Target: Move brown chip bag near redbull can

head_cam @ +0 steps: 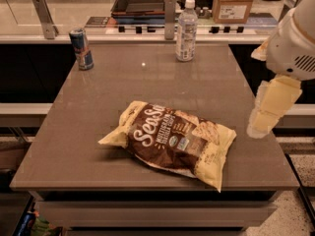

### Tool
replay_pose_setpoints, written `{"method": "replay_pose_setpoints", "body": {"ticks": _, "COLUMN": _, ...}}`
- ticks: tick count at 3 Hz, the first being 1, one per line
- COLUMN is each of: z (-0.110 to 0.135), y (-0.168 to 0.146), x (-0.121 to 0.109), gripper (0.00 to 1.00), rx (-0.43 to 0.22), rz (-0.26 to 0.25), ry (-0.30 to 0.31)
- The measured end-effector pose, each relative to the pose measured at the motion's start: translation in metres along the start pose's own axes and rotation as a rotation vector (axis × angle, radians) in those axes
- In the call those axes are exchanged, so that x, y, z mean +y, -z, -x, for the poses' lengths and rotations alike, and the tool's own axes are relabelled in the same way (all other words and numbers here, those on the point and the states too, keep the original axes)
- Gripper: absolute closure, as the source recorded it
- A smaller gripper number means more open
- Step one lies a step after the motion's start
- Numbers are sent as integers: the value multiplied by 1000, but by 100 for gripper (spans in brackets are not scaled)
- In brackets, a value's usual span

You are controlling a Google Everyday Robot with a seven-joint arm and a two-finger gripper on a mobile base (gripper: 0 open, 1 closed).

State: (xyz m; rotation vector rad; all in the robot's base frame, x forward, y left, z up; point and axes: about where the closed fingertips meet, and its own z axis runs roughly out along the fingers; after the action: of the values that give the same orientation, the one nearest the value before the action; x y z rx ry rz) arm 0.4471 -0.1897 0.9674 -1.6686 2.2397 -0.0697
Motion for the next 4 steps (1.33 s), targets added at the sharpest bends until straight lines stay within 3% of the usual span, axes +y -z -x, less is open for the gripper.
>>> {"method": "replay_pose_setpoints", "body": {"ticks": 3, "z": 60, "y": -86, "x": 58, "gripper": 0, "rx": -220, "rz": 174, "ry": -217}}
{"method": "replay_pose_setpoints", "body": {"ticks": 4, "z": 94, "y": -112, "x": 77, "gripper": 0, "rx": -253, "rz": 237, "ry": -212}}
